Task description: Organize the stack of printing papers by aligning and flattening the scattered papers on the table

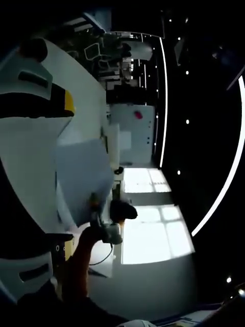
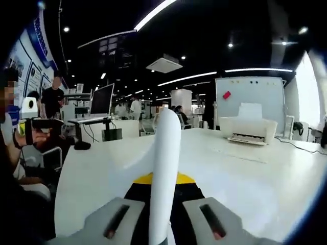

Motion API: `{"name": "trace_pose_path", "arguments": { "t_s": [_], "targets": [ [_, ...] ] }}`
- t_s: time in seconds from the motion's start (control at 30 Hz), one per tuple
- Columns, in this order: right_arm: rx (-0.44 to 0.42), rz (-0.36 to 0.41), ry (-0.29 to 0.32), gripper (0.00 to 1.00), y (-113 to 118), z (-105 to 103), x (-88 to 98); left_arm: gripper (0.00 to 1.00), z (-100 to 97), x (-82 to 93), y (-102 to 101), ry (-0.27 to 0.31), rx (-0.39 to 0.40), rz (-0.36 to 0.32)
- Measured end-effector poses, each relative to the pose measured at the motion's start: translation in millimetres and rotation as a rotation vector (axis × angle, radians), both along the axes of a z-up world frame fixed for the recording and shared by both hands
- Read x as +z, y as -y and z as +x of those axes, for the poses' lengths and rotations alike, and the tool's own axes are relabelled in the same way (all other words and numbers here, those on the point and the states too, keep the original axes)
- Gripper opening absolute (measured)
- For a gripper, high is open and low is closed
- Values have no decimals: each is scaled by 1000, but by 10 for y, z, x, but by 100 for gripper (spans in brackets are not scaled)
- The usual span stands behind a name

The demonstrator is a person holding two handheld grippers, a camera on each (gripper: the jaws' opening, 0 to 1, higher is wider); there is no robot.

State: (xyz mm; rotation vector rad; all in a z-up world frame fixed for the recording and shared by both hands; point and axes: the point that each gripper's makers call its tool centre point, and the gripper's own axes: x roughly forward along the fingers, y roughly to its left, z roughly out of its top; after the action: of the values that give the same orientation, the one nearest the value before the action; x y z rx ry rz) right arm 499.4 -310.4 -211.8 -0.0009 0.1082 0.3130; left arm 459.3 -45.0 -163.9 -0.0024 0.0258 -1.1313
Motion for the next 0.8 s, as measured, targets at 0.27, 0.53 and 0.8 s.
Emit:
{"name": "trace_pose_path", "arguments": {
  "t_s": [0.27, 0.53, 0.8],
  "targets": [
    [19, 113, 7, 0, -116, -47, 189, 96, -35, -9, 20, -8, -11, -1],
    [42, 181, 36, 0, -226, -84, 401, 95, -31, 11, 18, -4, -10, -4],
    [90, 351, 63, 0, -356, -146, 646, 95, -31, 4, 22, -5, -13, -2]
  ]
}}
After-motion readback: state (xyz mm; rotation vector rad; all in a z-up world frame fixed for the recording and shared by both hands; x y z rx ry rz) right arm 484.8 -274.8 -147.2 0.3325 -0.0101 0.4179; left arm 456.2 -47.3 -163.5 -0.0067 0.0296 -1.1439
